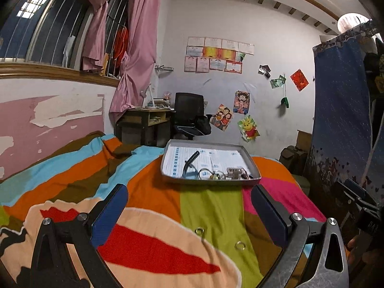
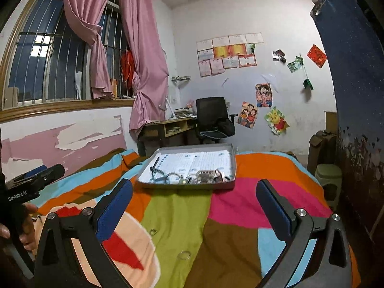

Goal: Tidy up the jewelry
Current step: 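Pull both tools back from the tray toward the last rings, then grasp a small silver ring with the left tool while the right tool grasps a larger metal ring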

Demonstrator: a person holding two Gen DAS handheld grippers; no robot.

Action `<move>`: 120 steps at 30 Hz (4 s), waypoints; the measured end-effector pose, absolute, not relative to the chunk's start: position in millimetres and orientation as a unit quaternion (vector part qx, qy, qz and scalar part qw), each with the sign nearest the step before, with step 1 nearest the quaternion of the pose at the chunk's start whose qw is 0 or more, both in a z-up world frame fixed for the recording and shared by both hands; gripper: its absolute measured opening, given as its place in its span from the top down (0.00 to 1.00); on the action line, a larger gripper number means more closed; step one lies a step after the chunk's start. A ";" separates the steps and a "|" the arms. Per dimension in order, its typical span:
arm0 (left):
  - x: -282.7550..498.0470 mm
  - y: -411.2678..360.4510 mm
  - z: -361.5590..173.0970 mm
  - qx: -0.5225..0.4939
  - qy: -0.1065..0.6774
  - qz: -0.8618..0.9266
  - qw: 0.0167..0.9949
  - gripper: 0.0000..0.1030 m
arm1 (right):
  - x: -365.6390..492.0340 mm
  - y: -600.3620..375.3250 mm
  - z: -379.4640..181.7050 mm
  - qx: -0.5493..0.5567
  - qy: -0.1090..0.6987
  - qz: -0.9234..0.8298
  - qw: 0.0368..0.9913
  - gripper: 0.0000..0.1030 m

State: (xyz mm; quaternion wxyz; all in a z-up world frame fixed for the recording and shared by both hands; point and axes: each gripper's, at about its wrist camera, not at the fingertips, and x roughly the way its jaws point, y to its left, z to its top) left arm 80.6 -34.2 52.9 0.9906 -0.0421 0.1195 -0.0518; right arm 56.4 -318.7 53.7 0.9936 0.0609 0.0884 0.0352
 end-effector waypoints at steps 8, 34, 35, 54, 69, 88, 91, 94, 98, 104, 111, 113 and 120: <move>52.8 -28.5 36.3 -0.038 0.128 -0.055 0.989 0.00 | 24.2 -310.7 38.1 0.068 0.102 0.032 0.992 0.02; 87.1 -18.9 29.5 -0.052 0.144 -0.035 0.988 0.00 | 33.4 -298.7 31.7 0.061 0.107 0.003 0.992 0.02; 92.7 -19.8 29.5 -0.052 0.145 -0.035 0.987 0.00 | 38.7 -299.4 33.1 0.062 0.104 0.002 0.993 0.02; 228.0 -36.4 4.4 -0.040 0.169 -0.039 0.984 0.00 | 160.1 -303.7 37.2 0.027 0.105 0.004 0.994 0.02; 298.2 -36.9 -60.6 -0.031 0.301 -0.095 0.949 0.00 | 253.4 -303.8 -23.5 0.007 0.222 0.045 0.974 0.02; 316.6 -63.4 -110.5 0.020 0.392 -0.227 0.891 0.40 | 284.1 -267.7 -101.5 -0.057 0.419 0.185 0.887 0.32; 317.1 -70.6 -117.7 0.027 0.405 -0.244 0.881 0.55 | 282.7 -261.7 -109.2 -0.062 0.437 0.194 0.876 0.41; 319.0 -73.2 -124.6 0.026 0.418 -0.252 0.872 0.67 | 284.2 -261.4 -114.6 -0.060 0.456 0.198 0.865 0.53; 324.2 -73.7 -132.7 0.016 0.438 -0.250 0.863 0.80 | 283.7 -261.3 -121.2 -0.059 0.477 0.196 0.855 0.62; 327.5 -70.3 -139.8 -0.008 0.456 -0.251 0.854 0.92 | 274.9 -250.3 -127.8 -0.085 0.503 0.221 0.831 0.69; 322.1 -79.3 -141.9 0.013 0.467 -0.254 0.847 0.93 | 275.4 -247.9 -134.1 -0.100 0.518 0.216 0.822 0.77; 321.3 -81.5 -141.8 0.016 0.470 -0.255 0.845 0.93 | 276.1 -247.8 -133.2 -0.098 0.520 0.214 0.821 0.77; 320.3 -86.2 -140.8 0.028 0.479 -0.256 0.839 0.93 | 276.0 -245.1 -136.2 -0.107 0.533 0.221 0.810 0.78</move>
